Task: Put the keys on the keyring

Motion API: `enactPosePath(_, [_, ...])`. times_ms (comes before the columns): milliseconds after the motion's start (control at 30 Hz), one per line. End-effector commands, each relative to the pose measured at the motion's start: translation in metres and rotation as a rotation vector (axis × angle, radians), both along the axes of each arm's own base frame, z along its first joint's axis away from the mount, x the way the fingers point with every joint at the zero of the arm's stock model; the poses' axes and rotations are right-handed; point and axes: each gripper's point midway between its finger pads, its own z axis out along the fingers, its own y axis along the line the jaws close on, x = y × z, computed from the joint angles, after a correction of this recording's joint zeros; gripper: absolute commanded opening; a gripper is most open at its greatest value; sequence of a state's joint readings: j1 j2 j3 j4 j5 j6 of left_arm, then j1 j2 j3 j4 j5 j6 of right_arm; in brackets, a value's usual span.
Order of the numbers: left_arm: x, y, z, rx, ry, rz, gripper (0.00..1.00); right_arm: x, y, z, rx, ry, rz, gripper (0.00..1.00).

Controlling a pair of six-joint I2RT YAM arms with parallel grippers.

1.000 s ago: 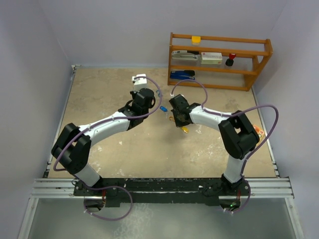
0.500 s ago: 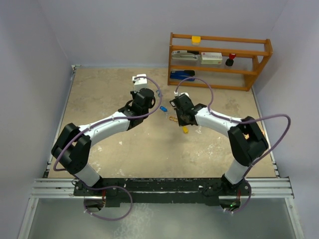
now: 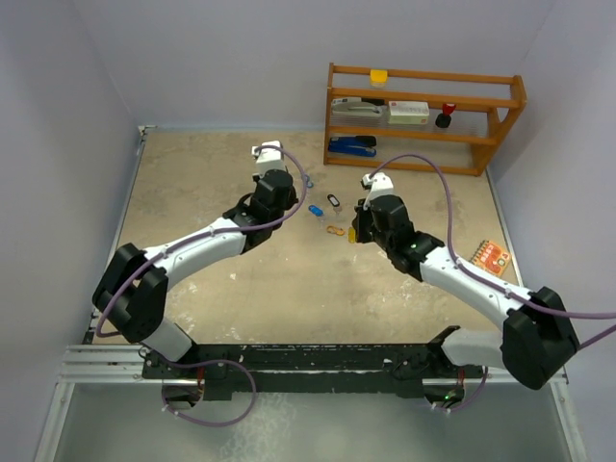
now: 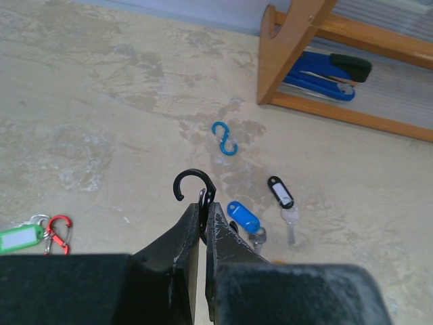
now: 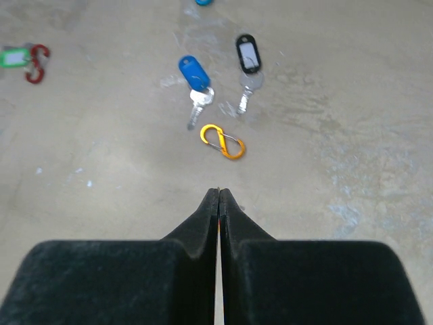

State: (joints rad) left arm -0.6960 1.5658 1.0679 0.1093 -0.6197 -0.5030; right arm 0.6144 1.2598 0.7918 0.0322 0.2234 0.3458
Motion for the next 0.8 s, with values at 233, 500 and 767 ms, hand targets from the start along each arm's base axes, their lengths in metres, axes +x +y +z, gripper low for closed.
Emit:
enactPosePath(233, [-0.010, -0.047, 0.050, -0.201, -0.082, -0.104, 0.00, 0.001, 0.056, 0.070, 0.274, -0.230, 0.240, 0.00])
enactPosePath(500, [-0.027, -0.073, 0.066, -0.269, -0.116, -0.219, 0.00, -0.003, 0.079, 0.090, 0.405, -0.248, 0.314, 0.00])
enactPosePath(767, [-0.040, -0.083, 0.073, -0.295, -0.194, -0.322, 0.00, -0.005, 0.085, 0.102, 0.489, -0.247, 0.321, 0.00])
